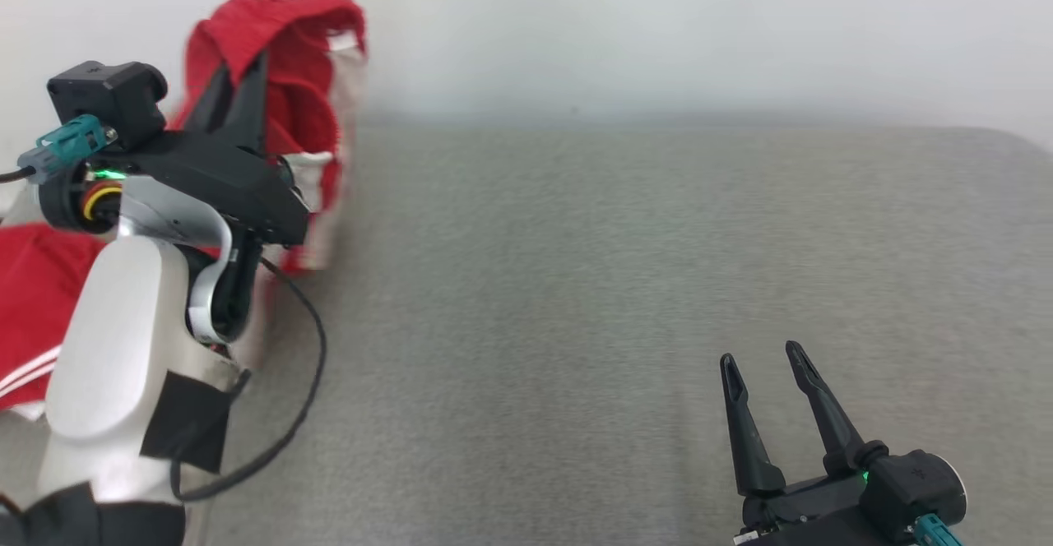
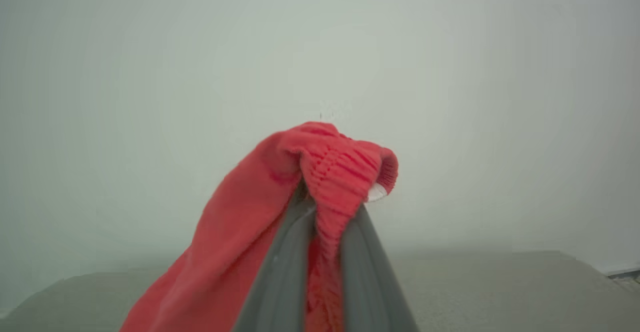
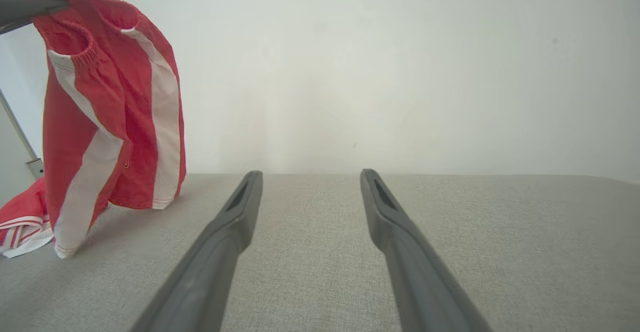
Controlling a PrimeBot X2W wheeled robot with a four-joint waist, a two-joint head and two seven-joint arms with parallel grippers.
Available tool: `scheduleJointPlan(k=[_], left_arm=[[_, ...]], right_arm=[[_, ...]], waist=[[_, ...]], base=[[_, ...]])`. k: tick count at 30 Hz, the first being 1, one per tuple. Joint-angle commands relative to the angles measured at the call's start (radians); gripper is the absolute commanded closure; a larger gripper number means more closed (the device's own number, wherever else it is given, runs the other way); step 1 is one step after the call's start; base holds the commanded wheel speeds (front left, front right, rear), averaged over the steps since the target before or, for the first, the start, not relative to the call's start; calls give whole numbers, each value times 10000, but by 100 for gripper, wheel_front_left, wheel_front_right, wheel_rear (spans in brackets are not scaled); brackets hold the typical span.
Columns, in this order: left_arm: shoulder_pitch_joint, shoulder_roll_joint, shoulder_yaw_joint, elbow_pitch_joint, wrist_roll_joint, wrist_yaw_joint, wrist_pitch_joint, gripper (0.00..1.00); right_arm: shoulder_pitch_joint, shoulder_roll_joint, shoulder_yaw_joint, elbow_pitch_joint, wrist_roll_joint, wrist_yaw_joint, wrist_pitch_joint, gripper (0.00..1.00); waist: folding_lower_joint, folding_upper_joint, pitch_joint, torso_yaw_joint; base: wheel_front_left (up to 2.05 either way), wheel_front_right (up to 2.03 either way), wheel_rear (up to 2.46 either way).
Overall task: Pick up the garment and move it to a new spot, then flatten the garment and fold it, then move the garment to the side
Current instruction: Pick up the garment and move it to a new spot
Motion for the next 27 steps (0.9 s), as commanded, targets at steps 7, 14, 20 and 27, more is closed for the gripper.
scheduleJointPlan(k=[7,14,20,27], left_arm=[[1026,-784,-41,-2500,-1743,51,1998,100],[1036,-1217,-297,-3634,-2616,516,2694,100],[1230,-1341,-417,-3703,-3093,995,2654,100],[2509,-1375,-709,-3044,-3835,1542,2464,100]], right_arm=[[86,19,157,-26,109,-21,-1,0],[-106,17,171,-13,45,-21,0,0],[-132,17,214,38,113,-21,0,0],[-124,19,365,84,191,-21,-1,0]], waist=[[2,1,-681,-1851],[2,1,-676,-3164],[2,1,-650,-3777],[2,1,-367,-4236]], base=[[0,0,0],[0,0,0],[0,0,0],[0,0,0]])
